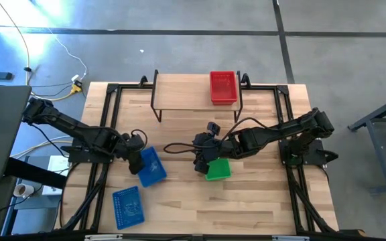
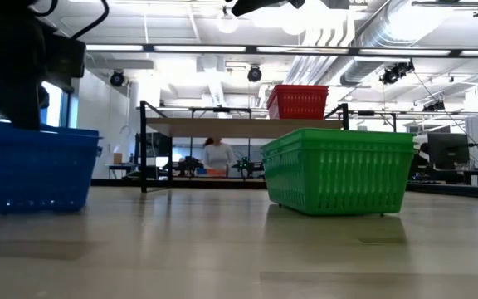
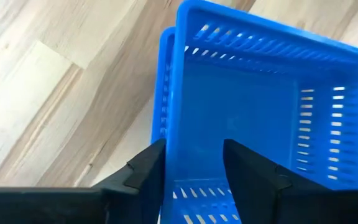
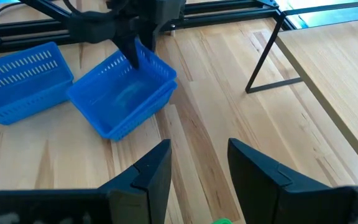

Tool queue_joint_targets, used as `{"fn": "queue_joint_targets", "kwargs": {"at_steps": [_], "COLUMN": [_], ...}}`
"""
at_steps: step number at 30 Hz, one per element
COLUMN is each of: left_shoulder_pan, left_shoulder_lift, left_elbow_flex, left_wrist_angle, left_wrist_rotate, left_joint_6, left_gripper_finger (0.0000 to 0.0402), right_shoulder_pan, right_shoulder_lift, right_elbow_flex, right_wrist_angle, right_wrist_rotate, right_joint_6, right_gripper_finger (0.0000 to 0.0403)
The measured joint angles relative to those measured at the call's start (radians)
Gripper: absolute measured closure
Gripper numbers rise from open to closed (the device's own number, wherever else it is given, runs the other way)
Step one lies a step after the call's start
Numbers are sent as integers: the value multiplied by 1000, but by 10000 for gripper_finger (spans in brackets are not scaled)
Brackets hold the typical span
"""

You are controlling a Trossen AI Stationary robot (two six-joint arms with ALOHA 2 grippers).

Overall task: Stack baskets on shelf by color
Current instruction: Stack the bottom right blue basket on the top of the top blue basket

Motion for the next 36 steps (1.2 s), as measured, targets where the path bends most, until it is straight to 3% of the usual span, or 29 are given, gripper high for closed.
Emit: {"fn": "queue_joint_targets", "kwargs": {"at_steps": [10,17,20,29,36], "left_shoulder_pan": [4,26,23,-64,-132], "left_shoulder_lift": [0,-1,-2,36,152], "left_elbow_flex": [15,130,170,172,172], "left_wrist_angle": [-59,-290,-356,-380,-375], "left_wrist_rotate": [-2,-23,36,103,117], "left_joint_6": [8,33,45,-18,-82], "left_gripper_finger": [256,257,257,257,257], "right_shoulder_pan": [0,0,0,0,0], "right_shoulder_lift": [0,0,0,0,0], "right_elbow_flex": [0,0,0,0,0], "right_wrist_angle": [0,0,0,-7,-9], "right_wrist_rotate": [0,0,0,0,0], "right_joint_6": [0,0,13,25,24], "right_gripper_finger": [258,258,258,258,258]}}
